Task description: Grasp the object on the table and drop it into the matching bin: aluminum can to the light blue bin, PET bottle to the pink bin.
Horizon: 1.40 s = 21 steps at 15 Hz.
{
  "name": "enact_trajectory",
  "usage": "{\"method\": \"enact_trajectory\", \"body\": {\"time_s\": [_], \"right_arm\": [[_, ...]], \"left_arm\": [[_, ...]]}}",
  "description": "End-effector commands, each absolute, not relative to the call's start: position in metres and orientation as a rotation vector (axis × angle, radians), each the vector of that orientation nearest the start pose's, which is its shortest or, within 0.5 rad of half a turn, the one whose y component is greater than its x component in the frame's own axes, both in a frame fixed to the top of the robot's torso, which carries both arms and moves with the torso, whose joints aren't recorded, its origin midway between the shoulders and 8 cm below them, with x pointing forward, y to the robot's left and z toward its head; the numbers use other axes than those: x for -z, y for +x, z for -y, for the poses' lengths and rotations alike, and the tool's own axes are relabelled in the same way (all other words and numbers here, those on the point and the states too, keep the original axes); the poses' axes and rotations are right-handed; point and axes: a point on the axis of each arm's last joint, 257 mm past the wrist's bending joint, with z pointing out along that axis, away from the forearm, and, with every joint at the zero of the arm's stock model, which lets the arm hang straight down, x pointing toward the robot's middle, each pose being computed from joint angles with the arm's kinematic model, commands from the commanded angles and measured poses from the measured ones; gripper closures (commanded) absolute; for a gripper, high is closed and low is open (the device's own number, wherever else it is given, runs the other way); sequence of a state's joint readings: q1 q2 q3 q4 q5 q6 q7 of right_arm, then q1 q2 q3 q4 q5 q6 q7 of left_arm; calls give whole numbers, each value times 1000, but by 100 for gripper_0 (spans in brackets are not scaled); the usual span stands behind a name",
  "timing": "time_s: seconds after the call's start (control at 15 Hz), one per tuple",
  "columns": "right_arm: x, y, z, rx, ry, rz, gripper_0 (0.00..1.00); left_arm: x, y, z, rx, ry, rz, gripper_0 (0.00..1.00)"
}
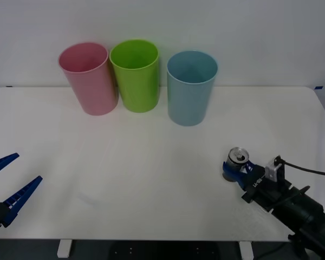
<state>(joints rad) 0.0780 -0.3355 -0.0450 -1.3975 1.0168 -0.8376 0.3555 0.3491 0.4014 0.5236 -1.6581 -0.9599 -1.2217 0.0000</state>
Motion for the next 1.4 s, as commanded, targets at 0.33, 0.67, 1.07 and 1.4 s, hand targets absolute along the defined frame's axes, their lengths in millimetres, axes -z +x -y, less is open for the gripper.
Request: {"method": "enact_trajectory", "body": {"time_s": [0.33,0.67,1.07,1.4], "right_arm": [[193,460,191,-570,-487,-1411,100],[145,458,194,-627,-466,-1370,100],[91,464,192,-699,-481,-1329,100],[52,490,181,-652,-554,-1275,100]], "left_arm": [[169,342,-330,567,465,-1441,0],[169,342,-330,567,465,-1441,0],[169,342,-330,567,465,-1441,0],[169,342,-330,567,465,-1441,0]]}}
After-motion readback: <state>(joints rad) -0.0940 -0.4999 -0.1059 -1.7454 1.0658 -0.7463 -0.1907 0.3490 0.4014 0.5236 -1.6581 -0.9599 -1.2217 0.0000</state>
